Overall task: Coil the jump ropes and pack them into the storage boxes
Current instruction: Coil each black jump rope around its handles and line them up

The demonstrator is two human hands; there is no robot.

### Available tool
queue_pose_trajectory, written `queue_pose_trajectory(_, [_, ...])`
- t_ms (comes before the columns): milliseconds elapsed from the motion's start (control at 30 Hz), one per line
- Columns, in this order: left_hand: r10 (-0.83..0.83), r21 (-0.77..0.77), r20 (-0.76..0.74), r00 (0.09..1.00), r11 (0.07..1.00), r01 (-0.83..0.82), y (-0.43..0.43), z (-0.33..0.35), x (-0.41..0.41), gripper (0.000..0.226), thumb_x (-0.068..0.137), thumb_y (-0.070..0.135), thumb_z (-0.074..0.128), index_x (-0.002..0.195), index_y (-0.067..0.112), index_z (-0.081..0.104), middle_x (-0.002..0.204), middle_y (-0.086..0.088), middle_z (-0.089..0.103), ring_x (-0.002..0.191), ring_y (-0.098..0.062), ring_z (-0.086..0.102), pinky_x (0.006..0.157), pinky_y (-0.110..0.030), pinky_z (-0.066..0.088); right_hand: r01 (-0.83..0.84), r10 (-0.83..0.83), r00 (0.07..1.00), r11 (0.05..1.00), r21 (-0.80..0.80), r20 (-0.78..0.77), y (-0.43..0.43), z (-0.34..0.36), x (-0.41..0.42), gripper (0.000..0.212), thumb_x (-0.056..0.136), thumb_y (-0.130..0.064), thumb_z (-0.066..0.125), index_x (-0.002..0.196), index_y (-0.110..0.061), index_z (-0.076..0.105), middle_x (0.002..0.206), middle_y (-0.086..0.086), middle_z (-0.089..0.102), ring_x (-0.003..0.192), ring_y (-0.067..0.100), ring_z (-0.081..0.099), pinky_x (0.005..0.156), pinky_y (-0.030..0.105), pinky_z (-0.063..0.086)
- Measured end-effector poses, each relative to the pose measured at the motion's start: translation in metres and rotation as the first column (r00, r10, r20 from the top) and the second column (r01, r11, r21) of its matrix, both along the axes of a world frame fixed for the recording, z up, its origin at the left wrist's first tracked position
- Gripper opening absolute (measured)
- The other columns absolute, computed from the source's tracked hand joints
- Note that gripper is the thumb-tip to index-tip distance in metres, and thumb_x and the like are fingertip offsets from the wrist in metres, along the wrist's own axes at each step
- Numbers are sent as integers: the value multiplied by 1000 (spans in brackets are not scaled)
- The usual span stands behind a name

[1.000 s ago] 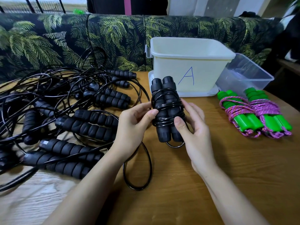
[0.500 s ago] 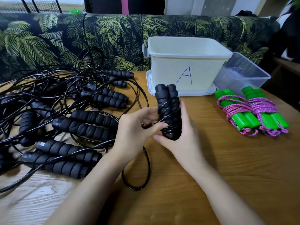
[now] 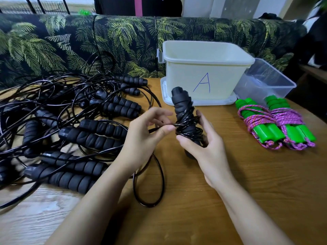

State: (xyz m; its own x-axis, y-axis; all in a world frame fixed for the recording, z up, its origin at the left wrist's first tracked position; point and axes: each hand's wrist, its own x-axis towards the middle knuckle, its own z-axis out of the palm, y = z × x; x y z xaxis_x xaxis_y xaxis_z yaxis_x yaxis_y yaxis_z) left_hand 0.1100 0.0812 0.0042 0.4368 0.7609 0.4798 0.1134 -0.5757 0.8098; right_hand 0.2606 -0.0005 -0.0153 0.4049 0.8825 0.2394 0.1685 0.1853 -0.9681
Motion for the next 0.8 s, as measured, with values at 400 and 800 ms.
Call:
queue_pose_trajectory(400, [-185,-382,200,962,890,250,-5,3,3,40,87,25,58,126,15,59,120,5,70,115,-7,63,92,-18,47,-206,211,973,977,61,-94,-3,3,-3,63,82,-38,68,141,-28,48,139,-8,58,134,9,48,114,37,36])
queue_pose_trajectory(800, [94,-264,127,987,963,-57,-7,-2,5,29,69,33,80,93,18,70,88,5,75,85,-10,71,78,-22,55,-91,74,988,988,128,132,-3,1,-3,71,75,-24,78,136,-42,47,131,-19,62,124,2,56,106,28,44])
